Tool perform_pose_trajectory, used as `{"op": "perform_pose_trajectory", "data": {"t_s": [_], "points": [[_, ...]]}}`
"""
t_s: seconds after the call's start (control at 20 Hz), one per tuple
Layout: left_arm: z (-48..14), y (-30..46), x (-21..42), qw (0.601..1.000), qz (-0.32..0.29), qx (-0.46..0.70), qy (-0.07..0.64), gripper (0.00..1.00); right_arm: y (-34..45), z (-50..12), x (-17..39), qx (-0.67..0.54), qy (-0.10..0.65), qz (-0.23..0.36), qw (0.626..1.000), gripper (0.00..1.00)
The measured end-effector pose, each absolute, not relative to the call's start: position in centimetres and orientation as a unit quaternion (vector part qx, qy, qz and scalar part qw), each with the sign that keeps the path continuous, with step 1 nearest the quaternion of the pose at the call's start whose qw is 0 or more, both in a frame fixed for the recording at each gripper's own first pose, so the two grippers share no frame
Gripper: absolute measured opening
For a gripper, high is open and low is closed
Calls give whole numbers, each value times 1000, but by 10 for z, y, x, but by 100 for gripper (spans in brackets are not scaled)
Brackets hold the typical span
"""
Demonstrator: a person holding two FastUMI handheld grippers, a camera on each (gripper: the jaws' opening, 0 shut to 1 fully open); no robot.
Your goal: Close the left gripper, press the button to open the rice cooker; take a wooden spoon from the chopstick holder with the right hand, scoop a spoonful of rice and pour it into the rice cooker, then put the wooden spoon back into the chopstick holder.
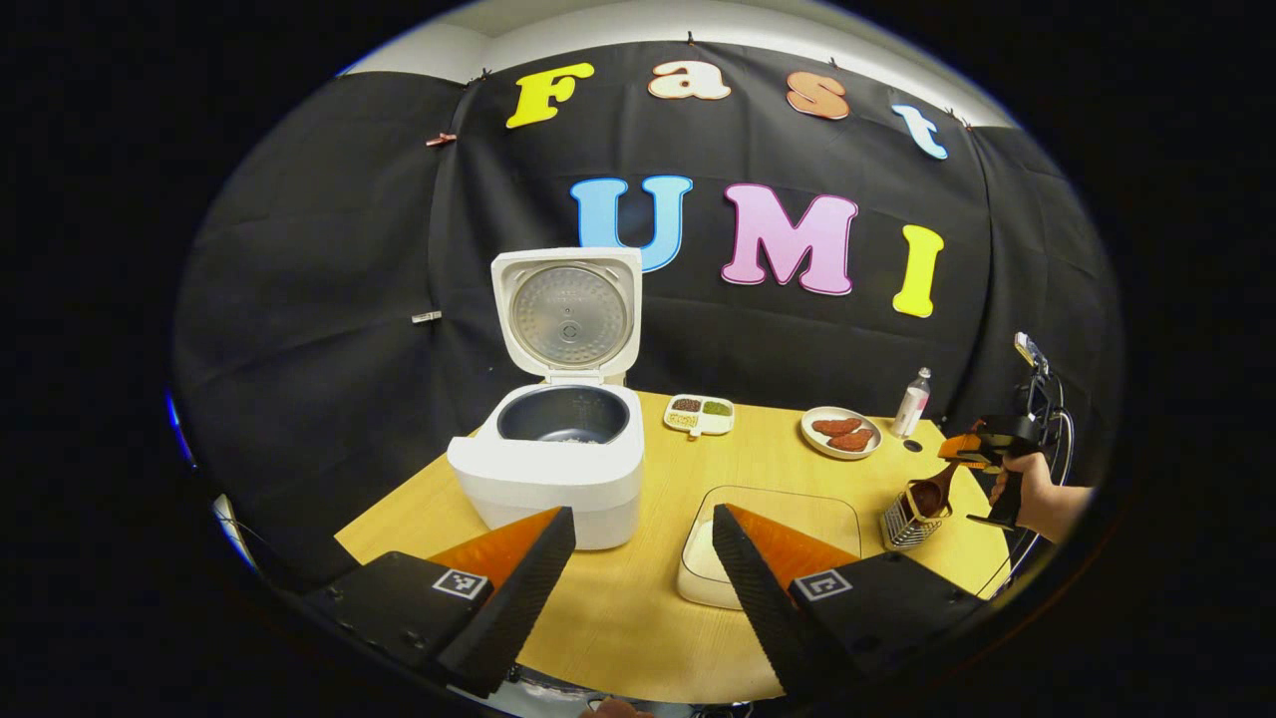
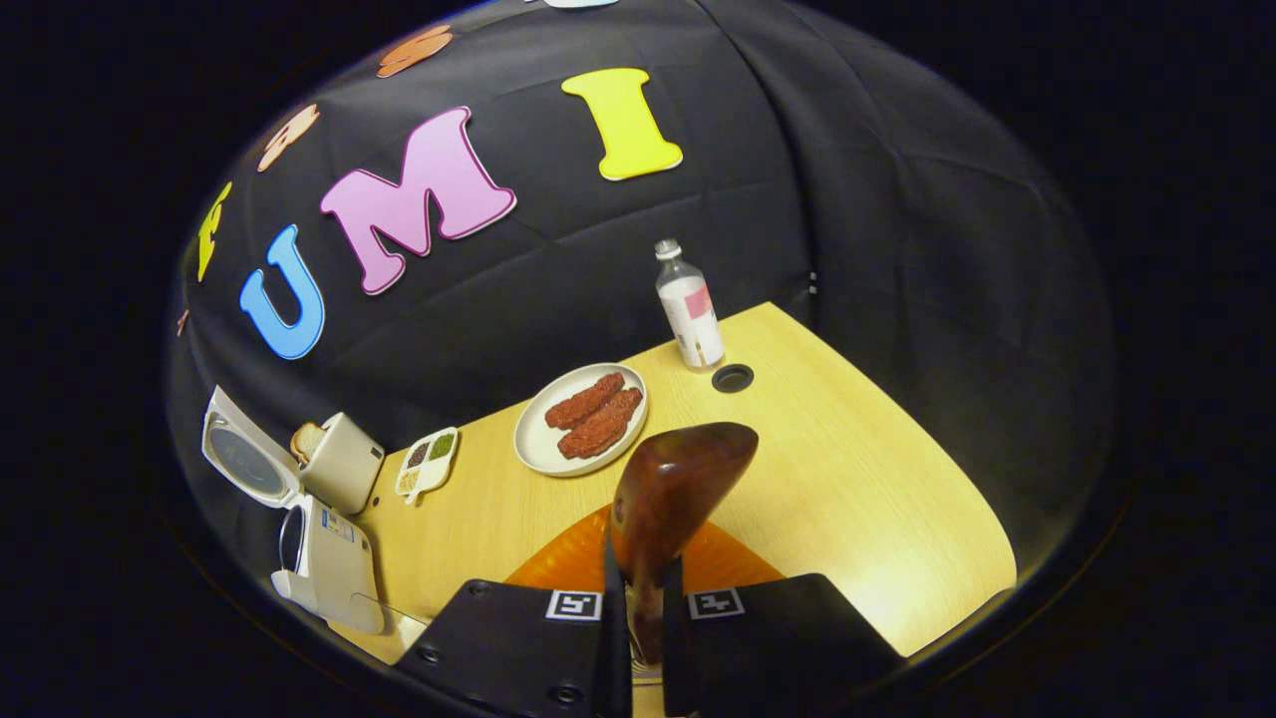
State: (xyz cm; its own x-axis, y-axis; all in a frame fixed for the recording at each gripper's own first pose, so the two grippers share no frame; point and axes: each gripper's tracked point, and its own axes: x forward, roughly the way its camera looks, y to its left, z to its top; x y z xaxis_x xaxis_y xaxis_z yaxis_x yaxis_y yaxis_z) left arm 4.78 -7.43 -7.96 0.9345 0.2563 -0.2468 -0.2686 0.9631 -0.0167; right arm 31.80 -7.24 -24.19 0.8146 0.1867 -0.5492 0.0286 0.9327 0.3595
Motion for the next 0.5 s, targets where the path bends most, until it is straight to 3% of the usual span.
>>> {"op": "perform_pose_trajectory", "data": {"t_s": [0.25,0.5], "points": [[-74,-59,45,988,113,-28,105,95,-77,-170,309,171,245,33,954,16],[-83,-23,29,990,98,-22,104,95,-33,-114,269,195,210,61,956,16]]}}
